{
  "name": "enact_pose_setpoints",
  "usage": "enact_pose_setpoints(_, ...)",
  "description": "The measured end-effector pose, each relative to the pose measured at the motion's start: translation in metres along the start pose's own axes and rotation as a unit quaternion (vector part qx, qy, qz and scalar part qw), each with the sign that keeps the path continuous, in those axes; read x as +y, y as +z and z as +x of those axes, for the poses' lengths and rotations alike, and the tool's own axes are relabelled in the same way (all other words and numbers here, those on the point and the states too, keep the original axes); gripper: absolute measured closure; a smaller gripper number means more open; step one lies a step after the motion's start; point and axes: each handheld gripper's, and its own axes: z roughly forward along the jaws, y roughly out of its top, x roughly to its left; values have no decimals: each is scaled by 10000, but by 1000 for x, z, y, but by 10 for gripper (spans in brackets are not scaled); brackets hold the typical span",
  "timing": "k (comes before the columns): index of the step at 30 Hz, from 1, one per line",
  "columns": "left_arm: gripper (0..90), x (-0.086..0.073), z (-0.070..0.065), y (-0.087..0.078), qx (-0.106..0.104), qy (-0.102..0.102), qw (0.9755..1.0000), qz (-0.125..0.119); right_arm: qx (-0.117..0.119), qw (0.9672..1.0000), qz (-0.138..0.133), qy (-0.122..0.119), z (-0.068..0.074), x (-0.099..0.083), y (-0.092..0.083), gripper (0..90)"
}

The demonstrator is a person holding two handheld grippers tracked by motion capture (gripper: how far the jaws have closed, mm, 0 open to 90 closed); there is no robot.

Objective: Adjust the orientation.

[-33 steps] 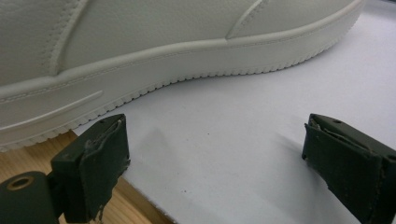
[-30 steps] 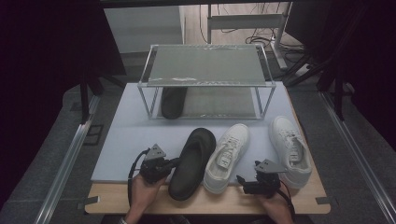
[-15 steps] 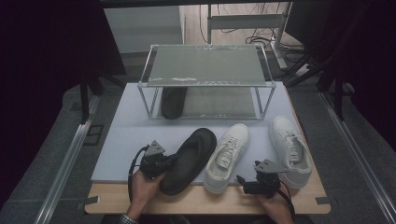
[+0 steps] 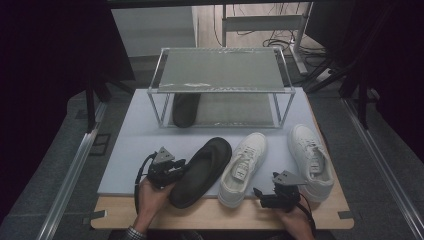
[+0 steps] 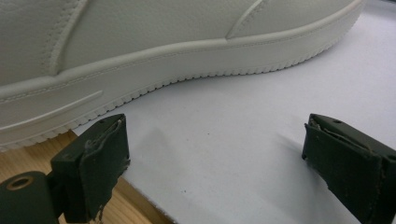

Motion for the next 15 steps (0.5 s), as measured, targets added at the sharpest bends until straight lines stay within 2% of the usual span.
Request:
enact_pose_setpoints(6,693,3,2,14,97,11,9998,183,1,10000,-1,0,0,0,0,77)
enact_pose_setpoints(15,726,12,3,29,7,-47,9992,389,3,10000,-1,0,0,0,0,77)
